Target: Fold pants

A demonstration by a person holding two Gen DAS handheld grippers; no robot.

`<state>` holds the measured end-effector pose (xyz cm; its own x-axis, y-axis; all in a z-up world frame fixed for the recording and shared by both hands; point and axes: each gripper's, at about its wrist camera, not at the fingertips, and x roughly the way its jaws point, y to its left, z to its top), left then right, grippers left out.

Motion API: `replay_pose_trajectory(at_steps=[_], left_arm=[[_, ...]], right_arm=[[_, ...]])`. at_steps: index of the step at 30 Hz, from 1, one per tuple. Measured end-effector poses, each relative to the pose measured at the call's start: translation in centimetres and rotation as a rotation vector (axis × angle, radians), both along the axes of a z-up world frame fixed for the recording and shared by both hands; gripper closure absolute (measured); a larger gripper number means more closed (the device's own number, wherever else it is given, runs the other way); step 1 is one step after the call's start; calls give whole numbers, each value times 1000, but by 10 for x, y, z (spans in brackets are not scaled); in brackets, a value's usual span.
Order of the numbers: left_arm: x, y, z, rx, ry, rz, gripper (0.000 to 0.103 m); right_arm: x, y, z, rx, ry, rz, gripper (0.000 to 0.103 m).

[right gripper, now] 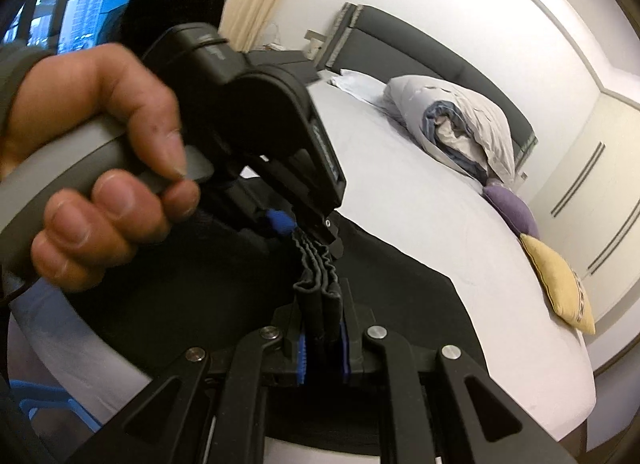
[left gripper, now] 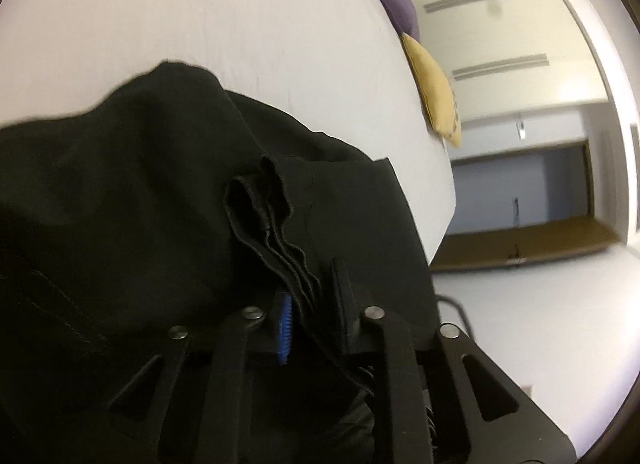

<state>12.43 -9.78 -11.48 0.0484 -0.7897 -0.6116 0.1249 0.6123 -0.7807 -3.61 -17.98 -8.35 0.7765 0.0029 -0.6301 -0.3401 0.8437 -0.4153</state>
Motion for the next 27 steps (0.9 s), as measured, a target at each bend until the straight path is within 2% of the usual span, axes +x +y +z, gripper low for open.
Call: replay_pose_trajectory(at_steps=[3, 7, 14, 21, 25, 27], left_arm=[[1, 8, 5, 51, -43, -48, 93], [1, 24, 8, 97, -69, -62, 93], [-6, 54, -5, 132, -59, -35, 93], [-7, 54, -18, 151, -50, -20, 92], [-4, 60, -22, 129, -14, -2, 89], [-1, 63, -16, 163, -32, 8, 88]], right_arm=[[-1, 12, -3, -19, 14, 43, 90], [-5, 33, -14, -50, 46, 100, 90], [-3, 47, -26, -61, 107, 150, 90], [18, 41, -37, -60, 169, 157, 88], [24, 35, -36, -11, 196, 139, 82], [28, 25, -26, 48, 222, 135, 67]])
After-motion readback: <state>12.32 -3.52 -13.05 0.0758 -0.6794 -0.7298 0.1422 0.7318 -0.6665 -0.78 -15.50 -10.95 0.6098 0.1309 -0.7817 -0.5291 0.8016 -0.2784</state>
